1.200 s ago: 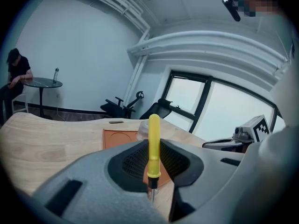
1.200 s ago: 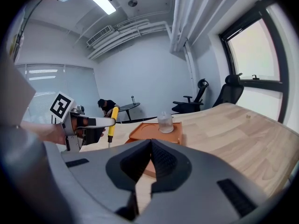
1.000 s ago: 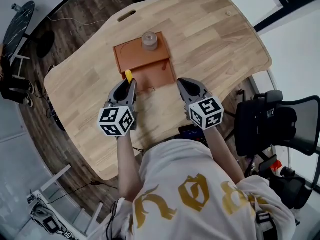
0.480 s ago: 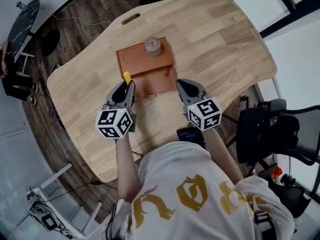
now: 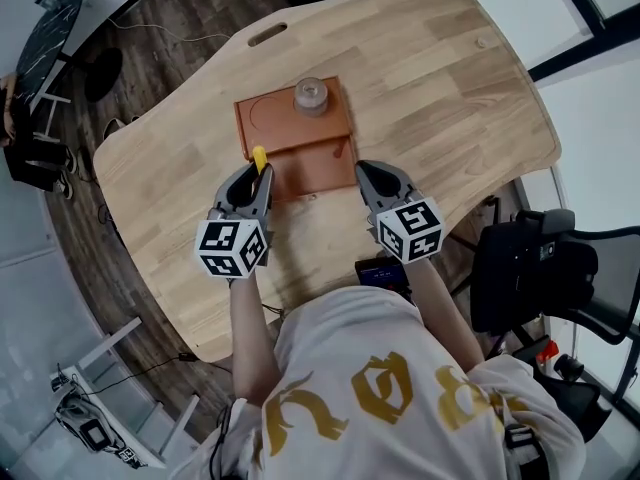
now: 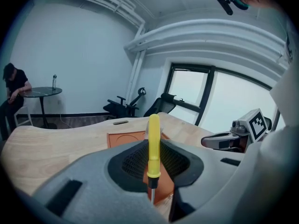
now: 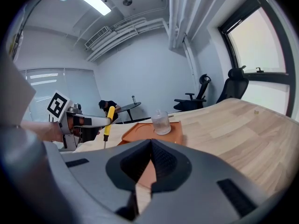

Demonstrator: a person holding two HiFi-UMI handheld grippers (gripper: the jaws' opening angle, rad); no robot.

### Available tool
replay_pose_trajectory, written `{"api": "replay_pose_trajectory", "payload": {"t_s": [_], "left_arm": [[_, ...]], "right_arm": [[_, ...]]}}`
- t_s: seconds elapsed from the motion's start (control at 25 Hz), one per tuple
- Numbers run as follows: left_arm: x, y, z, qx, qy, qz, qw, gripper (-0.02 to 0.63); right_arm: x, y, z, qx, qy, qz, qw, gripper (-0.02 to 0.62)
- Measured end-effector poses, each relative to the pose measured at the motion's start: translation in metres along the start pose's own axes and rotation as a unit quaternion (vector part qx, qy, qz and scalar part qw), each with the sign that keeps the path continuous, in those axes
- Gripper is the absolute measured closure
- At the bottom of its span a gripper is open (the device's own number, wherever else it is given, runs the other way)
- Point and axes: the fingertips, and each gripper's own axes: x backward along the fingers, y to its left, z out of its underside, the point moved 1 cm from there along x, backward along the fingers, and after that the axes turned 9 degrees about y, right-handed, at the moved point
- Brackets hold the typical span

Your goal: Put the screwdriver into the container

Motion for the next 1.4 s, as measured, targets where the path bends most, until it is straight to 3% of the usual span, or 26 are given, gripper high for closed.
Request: {"api": "replay_pose_trajectory", "payload": {"t_s": [0.2, 1.08, 1.4], "left_arm": [[-0.010, 0.002, 0.009, -0.026, 0.023, 0.000, 0.9994, 0.529], [-0.048, 0.017, 0.042, -0.053, 0.093, 0.024, 0.9940, 0.529], [-0.060, 0.015, 0.053, -0.063, 0.115, 0.050, 0.9901, 0.529]], "right_arm": [[-0.009, 0.000, 0.004, -0.002, 0.008, -0.006, 1.000, 0.584], [-0.042, -0.011, 0.017, -0.017, 0.044, -0.007, 0.999, 0.584], [-0.054, -0.013, 0.023, -0.023, 0.055, -0.011, 0.998, 0.584]]}}
